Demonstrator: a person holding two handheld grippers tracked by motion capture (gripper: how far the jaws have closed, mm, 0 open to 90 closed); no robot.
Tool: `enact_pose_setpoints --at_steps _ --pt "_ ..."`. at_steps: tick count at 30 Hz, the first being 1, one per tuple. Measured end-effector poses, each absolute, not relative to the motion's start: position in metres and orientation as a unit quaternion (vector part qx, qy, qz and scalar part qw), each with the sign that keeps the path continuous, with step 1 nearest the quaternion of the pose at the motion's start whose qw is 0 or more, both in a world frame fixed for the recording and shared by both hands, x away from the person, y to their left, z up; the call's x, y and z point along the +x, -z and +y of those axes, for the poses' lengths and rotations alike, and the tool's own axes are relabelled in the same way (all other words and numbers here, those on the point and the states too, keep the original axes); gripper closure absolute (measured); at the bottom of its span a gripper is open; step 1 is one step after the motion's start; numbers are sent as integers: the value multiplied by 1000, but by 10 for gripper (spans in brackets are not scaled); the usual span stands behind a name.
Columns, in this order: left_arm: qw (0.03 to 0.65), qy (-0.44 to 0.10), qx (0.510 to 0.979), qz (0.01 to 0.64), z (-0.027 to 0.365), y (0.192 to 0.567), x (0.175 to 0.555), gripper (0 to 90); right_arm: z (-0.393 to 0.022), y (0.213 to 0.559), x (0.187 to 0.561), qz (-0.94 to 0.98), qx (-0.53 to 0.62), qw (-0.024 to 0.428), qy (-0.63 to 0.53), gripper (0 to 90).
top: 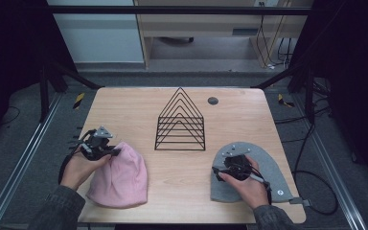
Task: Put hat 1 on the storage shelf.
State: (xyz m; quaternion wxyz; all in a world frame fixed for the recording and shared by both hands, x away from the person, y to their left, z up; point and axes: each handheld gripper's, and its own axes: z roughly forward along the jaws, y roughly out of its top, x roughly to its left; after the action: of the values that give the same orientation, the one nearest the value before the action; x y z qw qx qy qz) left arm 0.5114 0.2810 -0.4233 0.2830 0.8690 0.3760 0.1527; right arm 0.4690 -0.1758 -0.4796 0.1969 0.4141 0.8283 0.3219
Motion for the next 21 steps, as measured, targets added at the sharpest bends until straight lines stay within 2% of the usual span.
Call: enact_pose_setpoints --at_steps 3,6,9,16,21 --pt "307 -187 861 360 275 396 494 795 -168 475 465 831 398 198 -333 285" --pt "328 -198 853 354 272 383 486 797 -159 469 461 832 387 187 -351 302" --pt "343 -225 847 337 264 359 473 801 -132 455 452 842 349 184 -368 332" --pt "369 -237 839 322 256 332 462 809 -87 434 441 850 298 171 -400 394" --pt "380 -250 836 307 249 309 461 809 -57 417 441 856 262 164 -414 525"
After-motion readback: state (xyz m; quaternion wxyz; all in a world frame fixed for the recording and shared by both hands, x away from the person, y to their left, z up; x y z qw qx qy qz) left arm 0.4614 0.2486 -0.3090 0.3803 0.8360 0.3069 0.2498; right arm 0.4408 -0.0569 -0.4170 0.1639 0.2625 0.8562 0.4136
